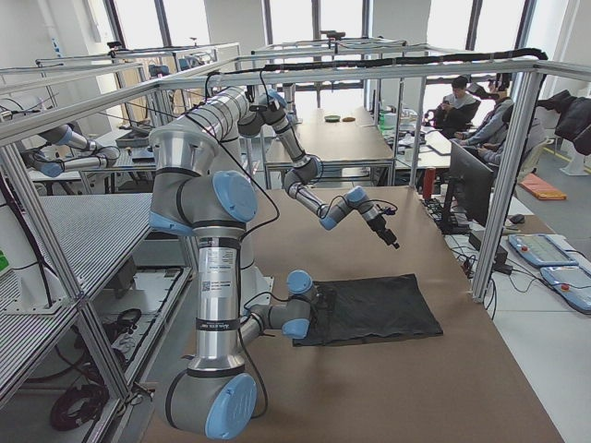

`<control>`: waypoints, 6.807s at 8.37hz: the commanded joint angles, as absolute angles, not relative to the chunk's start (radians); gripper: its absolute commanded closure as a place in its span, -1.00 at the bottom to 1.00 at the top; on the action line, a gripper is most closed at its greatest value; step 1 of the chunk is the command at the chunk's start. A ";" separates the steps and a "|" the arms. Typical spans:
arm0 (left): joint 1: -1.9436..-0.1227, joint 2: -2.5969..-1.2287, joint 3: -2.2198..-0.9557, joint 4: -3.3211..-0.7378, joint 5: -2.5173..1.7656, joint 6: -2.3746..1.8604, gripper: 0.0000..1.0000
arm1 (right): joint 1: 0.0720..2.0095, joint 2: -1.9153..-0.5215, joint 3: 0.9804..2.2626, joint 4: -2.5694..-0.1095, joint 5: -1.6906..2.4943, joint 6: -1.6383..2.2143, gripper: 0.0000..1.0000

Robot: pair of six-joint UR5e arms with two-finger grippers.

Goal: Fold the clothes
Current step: 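Move the right gripper to the shirt's near corner and grasp it, then swing the left gripper to the shirt's other near corner and grasp it, then lift the near edge with both grippers and fold it away over the shirt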

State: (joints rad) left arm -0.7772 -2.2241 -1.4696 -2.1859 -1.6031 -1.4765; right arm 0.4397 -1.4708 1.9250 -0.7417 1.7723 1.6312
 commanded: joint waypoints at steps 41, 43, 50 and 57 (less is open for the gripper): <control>-0.035 -1.816 -1.864 -2.197 -1.114 -1.994 -1.00 | 0.279 -1.359 1.873 -0.811 1.615 1.658 1.00; -0.037 -1.816 -1.870 -2.195 -1.114 -1.987 0.84 | 0.279 -1.361 1.873 -0.811 1.615 1.658 1.00; -0.040 -1.789 -2.002 -2.187 -1.123 -1.948 1.00 | 0.279 -1.368 1.923 -0.811 1.634 1.657 1.00; -0.052 -1.695 -2.201 -2.192 -1.216 -1.827 1.00 | 0.167 -1.433 2.065 -0.810 1.634 1.663 1.00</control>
